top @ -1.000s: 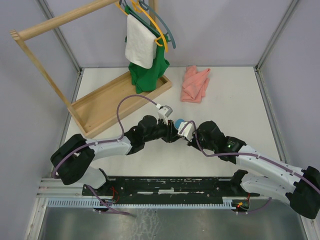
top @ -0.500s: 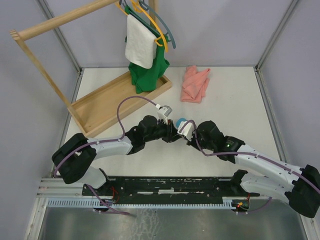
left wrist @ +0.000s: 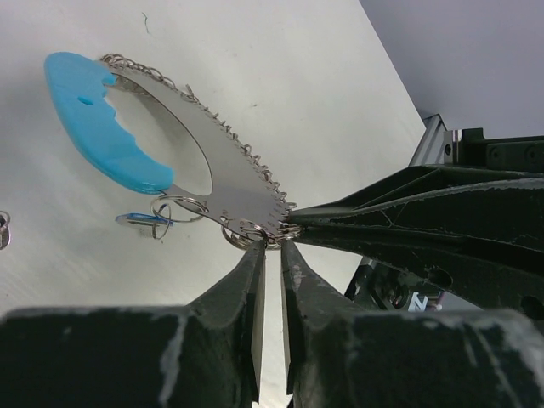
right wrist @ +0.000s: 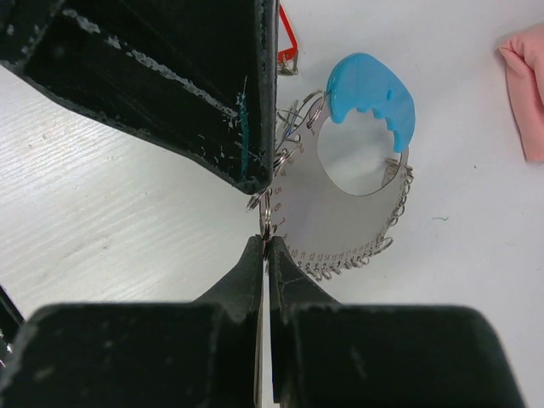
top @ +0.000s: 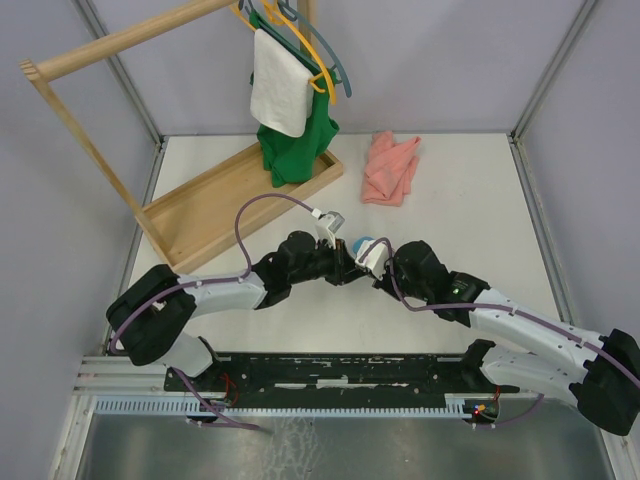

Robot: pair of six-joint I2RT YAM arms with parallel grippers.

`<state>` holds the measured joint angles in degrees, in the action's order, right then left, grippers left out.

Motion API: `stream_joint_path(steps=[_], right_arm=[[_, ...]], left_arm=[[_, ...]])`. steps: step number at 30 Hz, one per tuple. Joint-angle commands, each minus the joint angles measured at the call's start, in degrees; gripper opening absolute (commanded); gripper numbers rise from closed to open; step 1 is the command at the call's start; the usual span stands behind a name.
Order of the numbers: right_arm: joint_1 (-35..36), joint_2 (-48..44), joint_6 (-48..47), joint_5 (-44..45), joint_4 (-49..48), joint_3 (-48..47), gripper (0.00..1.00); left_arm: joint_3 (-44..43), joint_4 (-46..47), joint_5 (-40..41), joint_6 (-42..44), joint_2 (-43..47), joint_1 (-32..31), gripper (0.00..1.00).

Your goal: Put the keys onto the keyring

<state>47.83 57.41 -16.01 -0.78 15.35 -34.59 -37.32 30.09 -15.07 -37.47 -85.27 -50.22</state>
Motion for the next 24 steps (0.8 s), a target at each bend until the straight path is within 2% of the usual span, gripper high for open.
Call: stream_joint_path(steps=[1, 5, 9, 24], right_arm=[[0.24, -0.98, 1.07, -2.03, -6.45, -3.17, 0.01], [0.24, -1.19, 1.17, -2.12, -6.47, -3.2, 0.01], [0.24, -1.25, 1.16, -2.12, -6.37, -2.99, 0.01], [0.24, -0.11, 2.1, -1.87, -6.27, -2.72, 0.01]], left_arm=[[-0.3, 3.31, -0.12, -0.93, -0.87, -0.15, 0.17], [-0.42, 3.53, 0.49, -0.67, -1.68, -0.12, 0.15], [0.49, 4.71, 1.81, -0.76, -1.53, 0.08, 0.21], [3.79, 3.69, 7.73, 0.66, 0.24, 0.96, 0.22]])
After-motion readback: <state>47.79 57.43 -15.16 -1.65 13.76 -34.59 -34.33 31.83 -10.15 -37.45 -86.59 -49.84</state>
